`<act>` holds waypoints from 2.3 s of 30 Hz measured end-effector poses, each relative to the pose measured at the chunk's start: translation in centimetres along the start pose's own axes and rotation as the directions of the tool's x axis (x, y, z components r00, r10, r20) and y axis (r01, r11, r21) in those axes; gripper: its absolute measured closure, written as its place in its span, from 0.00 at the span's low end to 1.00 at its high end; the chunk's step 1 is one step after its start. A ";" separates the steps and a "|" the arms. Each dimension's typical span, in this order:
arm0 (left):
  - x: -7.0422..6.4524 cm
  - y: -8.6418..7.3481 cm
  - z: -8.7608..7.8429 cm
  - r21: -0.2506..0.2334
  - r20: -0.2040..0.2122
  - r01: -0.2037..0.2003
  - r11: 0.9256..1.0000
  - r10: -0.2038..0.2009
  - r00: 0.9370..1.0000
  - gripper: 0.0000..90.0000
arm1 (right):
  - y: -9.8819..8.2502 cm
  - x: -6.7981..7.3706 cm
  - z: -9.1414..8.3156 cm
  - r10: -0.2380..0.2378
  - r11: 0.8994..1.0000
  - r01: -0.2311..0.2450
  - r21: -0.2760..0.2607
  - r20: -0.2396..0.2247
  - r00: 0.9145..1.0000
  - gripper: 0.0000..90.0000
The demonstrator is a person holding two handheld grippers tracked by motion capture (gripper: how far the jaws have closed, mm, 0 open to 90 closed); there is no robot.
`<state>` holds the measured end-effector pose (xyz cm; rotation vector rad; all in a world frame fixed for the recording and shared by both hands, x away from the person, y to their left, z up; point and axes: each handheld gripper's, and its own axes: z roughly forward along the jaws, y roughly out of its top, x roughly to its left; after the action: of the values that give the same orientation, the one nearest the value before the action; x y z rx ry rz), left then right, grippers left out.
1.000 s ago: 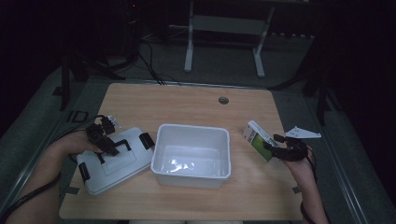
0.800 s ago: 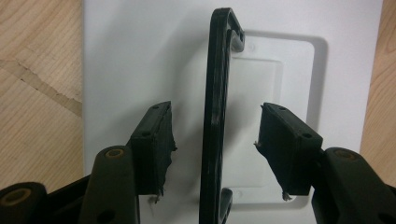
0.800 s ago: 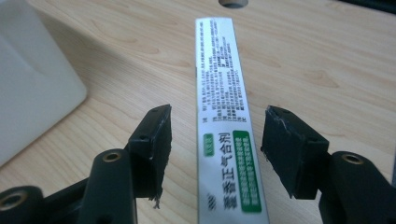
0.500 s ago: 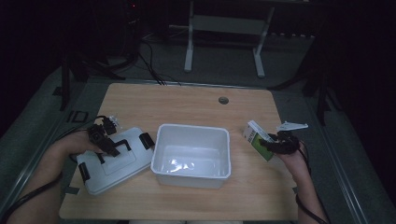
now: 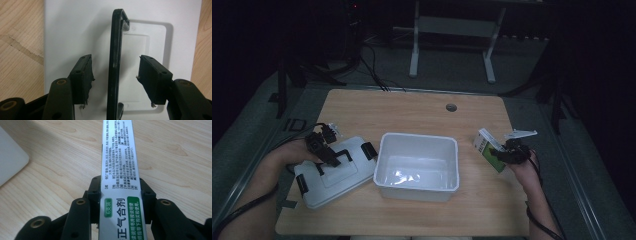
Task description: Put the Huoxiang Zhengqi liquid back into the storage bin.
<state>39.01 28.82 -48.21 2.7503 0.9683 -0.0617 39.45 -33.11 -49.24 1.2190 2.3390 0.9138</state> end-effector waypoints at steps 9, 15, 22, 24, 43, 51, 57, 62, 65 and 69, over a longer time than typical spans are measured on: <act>0.1 0.0 -0.2 0.008 0.000 0.005 1.000 -0.005 1.000 0.50 | 0.8 0.1 -2.3 -0.021 0.999 0.020 -0.031 -0.019 1.000 0.71; -0.1 0.1 0.0 0.005 -0.001 0.003 1.000 -0.003 1.000 0.50 | 1.9 1.1 -4.5 -0.060 0.995 0.056 -0.076 -0.051 0.997 0.71; -0.1 0.2 -0.1 0.008 -0.004 0.001 1.000 -0.001 1.000 0.50 | 3.7 3.0 -7.4 -0.144 0.984 0.133 -0.119 -0.081 0.986 0.71; -0.2 0.2 -0.1 0.005 -0.002 0.003 1.000 -0.003 1.000 0.50 | 3.9 3.2 -7.7 -0.148 0.982 0.136 -0.127 -0.091 0.985 0.71; -0.4 -0.1 0.0 0.014 0.007 -0.008 1.000 0.008 1.000 0.50 | 9.0 11.8 -10.6 -0.435 0.890 0.357 -0.282 -0.297 0.850 0.71; -0.4 -0.3 0.1 0.017 0.011 -0.001 1.000 0.001 1.000 0.50 | 10.3 14.3 -10.0 -0.532 0.842 0.430 -0.327 -0.364 0.765 0.71; -0.5 -0.2 0.0 0.014 0.017 -0.003 1.000 0.003 1.000 0.50 | 11.1 16.4 -8.8 -0.600 0.800 0.497 -0.335 -0.435 0.672 0.71; -0.6 -0.2 0.1 0.018 0.015 -0.009 1.000 0.008 1.000 0.50 | 11.3 17.6 -7.2 -0.613 0.789 0.525 -0.318 -0.464 0.640 0.71; -0.6 -0.2 0.1 0.023 0.012 -0.011 1.000 0.010 1.000 0.50 | 11.2 17.9 -6.3 -0.608 0.792 0.529 -0.304 -0.474 0.637 0.71; -0.5 -0.3 0.2 0.021 0.018 -0.005 1.000 0.005 1.000 0.50 | 10.9 18.2 -5.0 -0.604 0.792 0.544 -0.276 -0.489 0.630 0.71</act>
<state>38.44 28.70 -48.38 2.7666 0.9615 -0.0959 32.81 -15.44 -38.34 0.0697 2.7967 1.2283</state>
